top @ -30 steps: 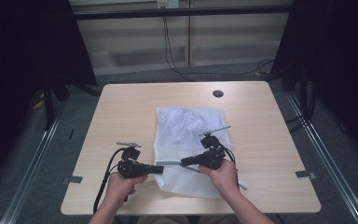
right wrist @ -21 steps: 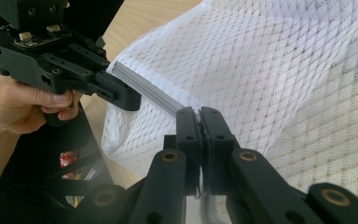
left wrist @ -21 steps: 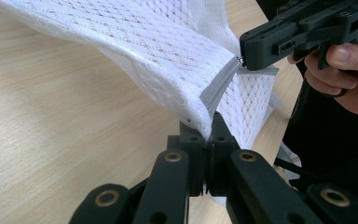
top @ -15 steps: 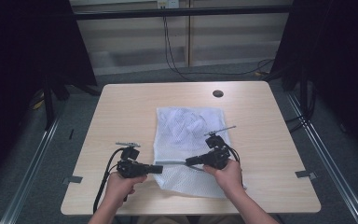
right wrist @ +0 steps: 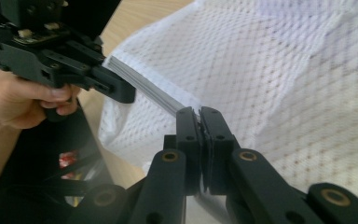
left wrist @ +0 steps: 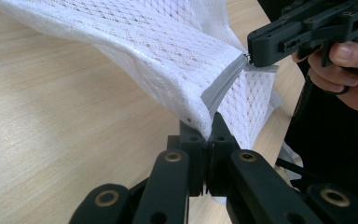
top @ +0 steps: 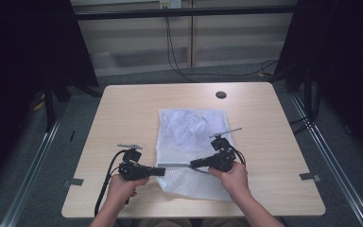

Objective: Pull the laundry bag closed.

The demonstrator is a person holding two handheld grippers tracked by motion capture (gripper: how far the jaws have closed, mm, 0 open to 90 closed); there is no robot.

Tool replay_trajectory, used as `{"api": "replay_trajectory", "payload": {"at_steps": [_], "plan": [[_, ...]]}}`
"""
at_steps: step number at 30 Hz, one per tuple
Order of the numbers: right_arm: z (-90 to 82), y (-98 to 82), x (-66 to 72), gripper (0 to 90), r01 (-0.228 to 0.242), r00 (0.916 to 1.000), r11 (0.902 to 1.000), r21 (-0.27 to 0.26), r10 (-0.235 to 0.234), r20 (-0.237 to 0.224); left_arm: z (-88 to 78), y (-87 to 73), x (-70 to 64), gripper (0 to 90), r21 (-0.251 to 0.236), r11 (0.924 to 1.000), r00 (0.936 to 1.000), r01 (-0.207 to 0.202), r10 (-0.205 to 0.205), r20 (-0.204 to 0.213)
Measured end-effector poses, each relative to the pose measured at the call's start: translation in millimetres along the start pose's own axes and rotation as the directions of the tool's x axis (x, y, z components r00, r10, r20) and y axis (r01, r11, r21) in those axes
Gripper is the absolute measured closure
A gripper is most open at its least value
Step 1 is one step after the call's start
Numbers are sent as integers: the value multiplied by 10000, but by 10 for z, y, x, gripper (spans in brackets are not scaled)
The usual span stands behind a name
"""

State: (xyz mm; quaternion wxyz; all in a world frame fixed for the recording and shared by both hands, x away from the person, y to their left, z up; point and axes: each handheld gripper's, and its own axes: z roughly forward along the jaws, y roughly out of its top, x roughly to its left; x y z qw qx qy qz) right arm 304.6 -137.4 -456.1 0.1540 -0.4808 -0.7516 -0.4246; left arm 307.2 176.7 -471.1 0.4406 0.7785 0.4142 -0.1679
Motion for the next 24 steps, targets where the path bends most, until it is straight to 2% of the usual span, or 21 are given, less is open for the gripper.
{"api": "replay_trajectory", "payload": {"at_steps": [6,12,15,24], "plan": [[-52,-13,-31,870,-53,10000,10000,-43,53,56,0,-6,2,885,-91,9998,9998,155,-154,84],[-84,-29,-51,870,-77,10000,9999,-73,77,18,6,-2,0,885,-24,10000,10000,31,-31,49],[-93,-31,-47,870,-15,9999,10000,-74,16,150,1,0,-1,885,-30,10000,10000,26,-26,22],[-133,-47,-66,870,-67,9999,9999,-99,68,124,0,-2,-6,885,-63,9999,9998,156,-155,144]]}}
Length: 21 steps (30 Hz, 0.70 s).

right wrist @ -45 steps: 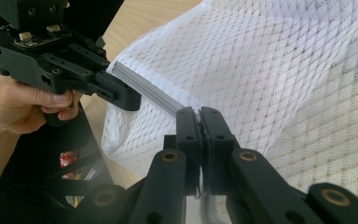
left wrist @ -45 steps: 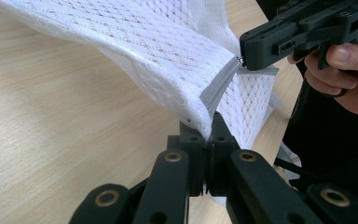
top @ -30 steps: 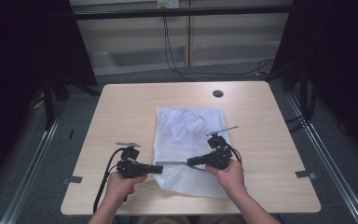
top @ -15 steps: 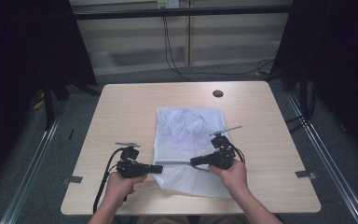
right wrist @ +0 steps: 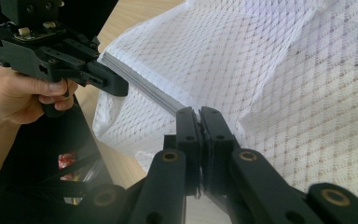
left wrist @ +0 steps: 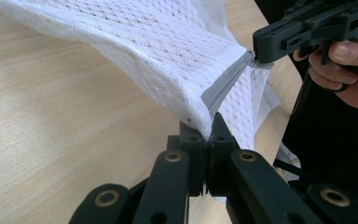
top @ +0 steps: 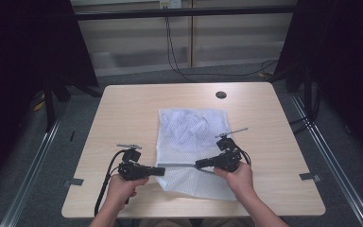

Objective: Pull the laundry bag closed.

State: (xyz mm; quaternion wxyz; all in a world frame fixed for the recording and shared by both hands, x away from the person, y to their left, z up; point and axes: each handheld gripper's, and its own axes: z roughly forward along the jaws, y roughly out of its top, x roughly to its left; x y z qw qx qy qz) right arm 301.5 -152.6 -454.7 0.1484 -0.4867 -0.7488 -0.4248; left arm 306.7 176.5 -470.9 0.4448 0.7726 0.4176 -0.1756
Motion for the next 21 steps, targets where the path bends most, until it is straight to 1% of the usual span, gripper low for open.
{"api": "replay_trajectory", "payload": {"at_steps": [2,3,5,7,10,11,13,16,18,19,21], "plan": [[-2,-2,-2,870,9,10000,10000,11,-9,0,6,1,4,885,59,10000,10000,-68,69,-36],[-7,-5,-3,870,-17,10000,10000,47,17,-10,8,0,6,885,40,9999,9998,-115,116,-140],[-25,-9,-15,870,-15,9999,10000,46,14,113,-11,0,18,885,-13,10000,10000,-25,25,-80],[-56,-20,-49,870,-112,9999,9999,-44,113,66,-17,-3,21,885,-13,10000,10000,25,-25,-51],[-98,-30,-70,870,-169,9998,9998,-121,171,142,-10,-2,21,885,-12,10000,10000,-38,38,-75],[-108,-32,-76,870,-129,9998,9998,-122,131,138,-9,0,17,885,-11,10000,10000,4,-4,-36],[-121,-40,-77,870,-114,9997,9999,-118,116,206,-11,-2,15,885,-40,10000,9998,-27,26,-184],[-155,-57,-110,870,-212,9994,9996,-205,217,253,-31,-6,28,885,-47,10000,9999,-8,7,-114],[-185,-72,-139,870,-290,9994,9992,-281,295,181,-28,-7,32,885,-42,10000,10000,24,-24,-39],[-207,-87,-152,870,-295,9993,9992,-287,301,228,-20,-10,22,885,-59,9999,9999,103,-103,-39],[-214,-93,-156,870,-239,9994,9993,-293,246,257,-11,-7,23,885,-25,10000,10000,-25,25,-76]]}}
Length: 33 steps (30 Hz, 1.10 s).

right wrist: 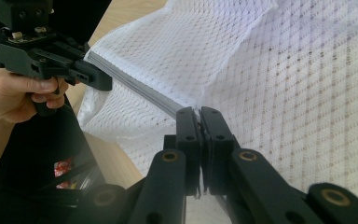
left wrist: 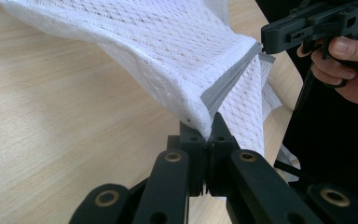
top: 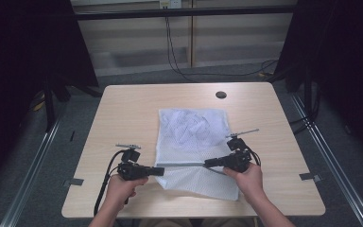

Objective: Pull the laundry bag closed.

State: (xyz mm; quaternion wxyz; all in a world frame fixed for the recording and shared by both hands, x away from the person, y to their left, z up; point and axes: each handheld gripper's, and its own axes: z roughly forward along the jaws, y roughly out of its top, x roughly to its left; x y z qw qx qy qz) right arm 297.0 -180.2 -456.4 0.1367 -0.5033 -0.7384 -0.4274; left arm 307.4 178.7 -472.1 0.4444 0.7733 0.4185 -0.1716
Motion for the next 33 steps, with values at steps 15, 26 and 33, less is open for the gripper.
{"api": "replay_trajectory", "payload": {"at_steps": [15,26,33], "plan": [[-103,-38,-62,870,-40,9999,9999,-96,41,100,-20,-1,0,885,-13,10000,10000,12,-12,-79],[-215,-76,-129,870,-105,9995,9996,-278,113,278,-39,-2,3,885,-82,10000,9999,49,-50,-97],[-298,-109,-199,870,-224,9988,9992,-337,238,417,-53,-10,15,885,-110,9999,9999,107,-108,-135]]}}
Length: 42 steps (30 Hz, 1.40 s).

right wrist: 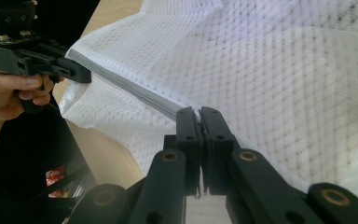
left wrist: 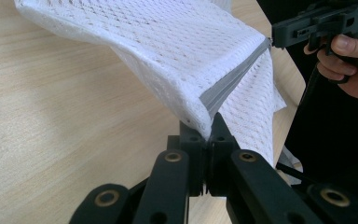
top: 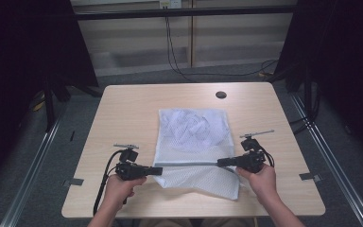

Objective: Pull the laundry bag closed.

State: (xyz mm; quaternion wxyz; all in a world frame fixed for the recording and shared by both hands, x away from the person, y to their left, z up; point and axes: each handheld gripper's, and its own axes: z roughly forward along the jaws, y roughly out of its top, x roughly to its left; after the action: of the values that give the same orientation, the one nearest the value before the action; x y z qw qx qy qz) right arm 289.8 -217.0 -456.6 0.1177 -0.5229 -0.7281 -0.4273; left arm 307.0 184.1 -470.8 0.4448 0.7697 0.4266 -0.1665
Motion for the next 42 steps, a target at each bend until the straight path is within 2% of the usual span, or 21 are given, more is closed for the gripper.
{"api": "replay_trajectory", "payload": {"at_steps": [24,27,33,34,35,37,42], "plan": [[-151,-79,-115,870,-171,9997,9998,-136,174,187,4,-3,-7,885,-23,10000,10000,52,-52,52],[-158,-79,-119,870,-180,9997,9998,-106,182,182,4,-3,-1,885,70,10000,9999,-51,50,88],[-159,-89,-130,870,-136,9997,9999,-72,137,212,-5,-2,0,885,9,10000,10000,72,-72,52],[-163,-93,-141,870,-229,9997,9997,-89,230,100,-7,-4,1,884,4,10000,10000,39,-39,-4],[-172,-95,-142,870,-256,9995,9996,-89,257,175,-6,-5,0,885,24,10000,9999,94,-95,64],[-186,-100,-150,870,-233,9997,9997,-120,234,95,6,-9,-1,885,23,10000,10000,-4,3,66],[-230,-105,-177,870,-233,9994,9997,-105,235,241,-9,-23,10,885,24,9999,9999,116,-116,30]]}}
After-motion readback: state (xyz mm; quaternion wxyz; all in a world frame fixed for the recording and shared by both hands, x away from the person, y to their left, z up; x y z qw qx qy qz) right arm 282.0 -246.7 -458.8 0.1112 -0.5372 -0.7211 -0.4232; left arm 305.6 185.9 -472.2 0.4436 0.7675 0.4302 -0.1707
